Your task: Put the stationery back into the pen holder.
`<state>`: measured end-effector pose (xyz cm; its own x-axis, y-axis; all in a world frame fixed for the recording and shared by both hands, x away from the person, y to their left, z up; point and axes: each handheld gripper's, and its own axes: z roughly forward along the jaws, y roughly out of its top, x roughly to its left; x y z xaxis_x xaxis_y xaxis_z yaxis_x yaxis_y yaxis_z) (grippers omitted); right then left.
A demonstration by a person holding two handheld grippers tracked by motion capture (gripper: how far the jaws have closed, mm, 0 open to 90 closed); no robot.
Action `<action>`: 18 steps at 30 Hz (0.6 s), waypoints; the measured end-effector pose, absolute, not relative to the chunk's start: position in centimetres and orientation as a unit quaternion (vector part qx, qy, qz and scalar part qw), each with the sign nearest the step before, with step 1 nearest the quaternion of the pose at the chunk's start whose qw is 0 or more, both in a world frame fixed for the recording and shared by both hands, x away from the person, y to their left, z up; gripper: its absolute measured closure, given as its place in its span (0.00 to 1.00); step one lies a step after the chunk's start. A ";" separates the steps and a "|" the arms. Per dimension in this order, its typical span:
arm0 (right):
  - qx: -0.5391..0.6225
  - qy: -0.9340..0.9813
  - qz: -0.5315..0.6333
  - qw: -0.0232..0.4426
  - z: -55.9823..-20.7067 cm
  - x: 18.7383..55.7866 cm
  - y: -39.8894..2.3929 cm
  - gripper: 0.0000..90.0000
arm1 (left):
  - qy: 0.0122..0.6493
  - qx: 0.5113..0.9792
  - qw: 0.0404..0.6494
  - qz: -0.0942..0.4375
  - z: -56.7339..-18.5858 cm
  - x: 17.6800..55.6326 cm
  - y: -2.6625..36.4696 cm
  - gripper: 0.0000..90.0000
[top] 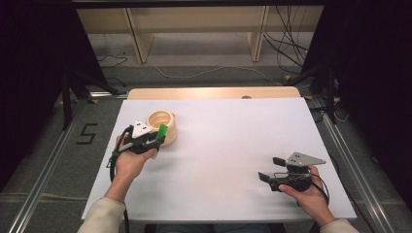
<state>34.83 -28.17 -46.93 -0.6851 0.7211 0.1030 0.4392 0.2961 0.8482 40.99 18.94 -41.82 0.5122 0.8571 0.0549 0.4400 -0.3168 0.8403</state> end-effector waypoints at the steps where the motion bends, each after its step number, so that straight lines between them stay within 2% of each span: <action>1: 0.367 0.791 0.466 0.151 -46.9 34.8 -28.2 0.18 | 0.422 0.766 0.408 0.260 -41.7 41.0 18.9 0.74; 18: 0.368 0.791 0.465 0.150 -46.9 34.9 -28.2 0.18 | 0.418 0.755 0.426 0.272 -40.4 41.7 18.5 0.74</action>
<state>34.85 -28.17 -46.94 -0.6843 0.7217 0.1044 0.4417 0.2964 0.8468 41.74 18.46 -40.42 0.5022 0.8631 0.0542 0.3992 -0.2869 0.8708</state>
